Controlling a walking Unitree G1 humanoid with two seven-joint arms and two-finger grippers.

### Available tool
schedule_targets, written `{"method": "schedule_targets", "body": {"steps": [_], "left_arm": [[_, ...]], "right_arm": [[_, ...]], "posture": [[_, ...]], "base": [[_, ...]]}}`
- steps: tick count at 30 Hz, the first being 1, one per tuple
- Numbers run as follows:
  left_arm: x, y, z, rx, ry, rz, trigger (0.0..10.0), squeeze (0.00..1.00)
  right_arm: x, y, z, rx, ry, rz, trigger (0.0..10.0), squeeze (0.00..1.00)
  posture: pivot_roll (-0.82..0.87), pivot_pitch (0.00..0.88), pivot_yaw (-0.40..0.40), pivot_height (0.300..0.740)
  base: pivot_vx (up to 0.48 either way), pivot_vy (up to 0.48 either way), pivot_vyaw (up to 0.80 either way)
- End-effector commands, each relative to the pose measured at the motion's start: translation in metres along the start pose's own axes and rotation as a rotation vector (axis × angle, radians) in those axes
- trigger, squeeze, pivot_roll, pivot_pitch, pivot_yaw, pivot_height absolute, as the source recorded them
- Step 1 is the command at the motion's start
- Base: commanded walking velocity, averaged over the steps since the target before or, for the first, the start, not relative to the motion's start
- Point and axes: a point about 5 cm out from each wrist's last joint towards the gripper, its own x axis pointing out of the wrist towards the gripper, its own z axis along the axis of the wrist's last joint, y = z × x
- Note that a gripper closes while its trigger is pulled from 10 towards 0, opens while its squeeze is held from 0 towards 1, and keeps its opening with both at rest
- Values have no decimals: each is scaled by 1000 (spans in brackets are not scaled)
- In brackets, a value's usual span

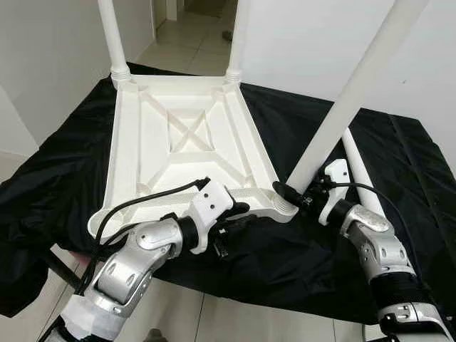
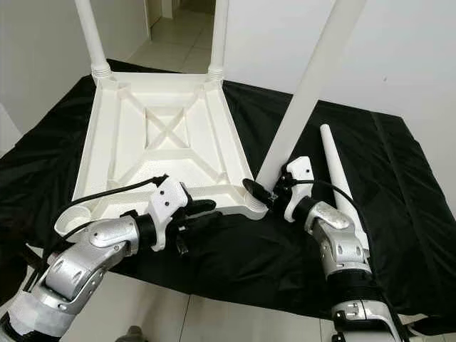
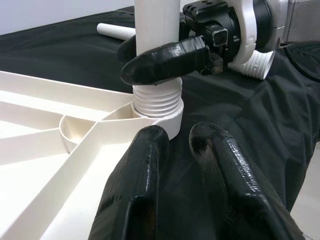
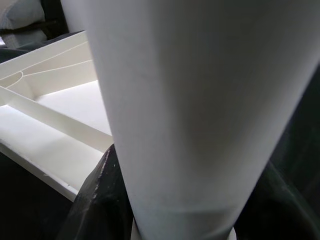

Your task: Building children table

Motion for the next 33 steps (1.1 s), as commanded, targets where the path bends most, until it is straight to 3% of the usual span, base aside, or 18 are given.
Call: {"method": "schedule_targets", "body": {"steps": [1, 2, 3, 5, 9, 15, 17, 20, 23, 27, 33], "left_arm": [[2, -2, 0, -1, -5, -35, 10000, 0], [2, -2, 0, -1, -5, -35, 10000, 0], [2, -3, 0, -2, -5, -37, 10000, 0], [3, -3, 0, -1, -5, -38, 10000, 0], [8, 0, 3, 8, -25, -11, 10000, 0], [8, 0, 2, 0, -27, -21, 10000, 0], [7, 1, 1, 2, -23, -22, 10000, 0], [7, 2, 1, 5, -23, -20, 10000, 0], [9, 4, 1, 7, -27, -22, 10000, 0], [10, 8, -1, -2, -30, -15, 10000, 0], [10, 11, -3, -2, -31, 5, 10000, 0]], "right_arm": [[2, 5, -12, 48, 12, -36, 784, 0], [2, 5, -12, 48, 12, -36, 784, 0], [5, 3, -14, 48, 25, -101, 10000, 0], [7, 4, -16, 46, 30, -141, 10000, 0], [19, 19, -21, 27, 29, -276, 10000, 0], [22, 21, -16, 24, 4, -376, 10000, 0], [23, 24, -17, 89, 9, -545, 10000, 0], [23, 29, -19, 101, 21, -617, 10000, 0], [26, 43, -18, 122, 24, -755, 10000, 0], [31, 55, -14, 126, 11, -760, 10000, 0], [26, 49, -14, 129, 9, -793, 10000, 0]], "posture": [[153, 17, -82, 740], [153, 17, -82, 740], [150, 16, -83, 740], [150, 16, -83, 740], [146, 13, -87, 740], [144, 8, -89, 740], [141, 0, -93, 740], [140, 0, -93, 740], [137, 0, -98, 740], [132, 0, -98, 740], [123, 0, -93, 740]], "base": [[0, 0, 0], [0, 0, 0], [0, 0, 0], [0, 0, 0], [0, 0, 0], [0, 0, 0], [0, 0, 0], [0, 0, 0], [0, 0, 0], [0, 0, 0], [0, 0, 0]]}}
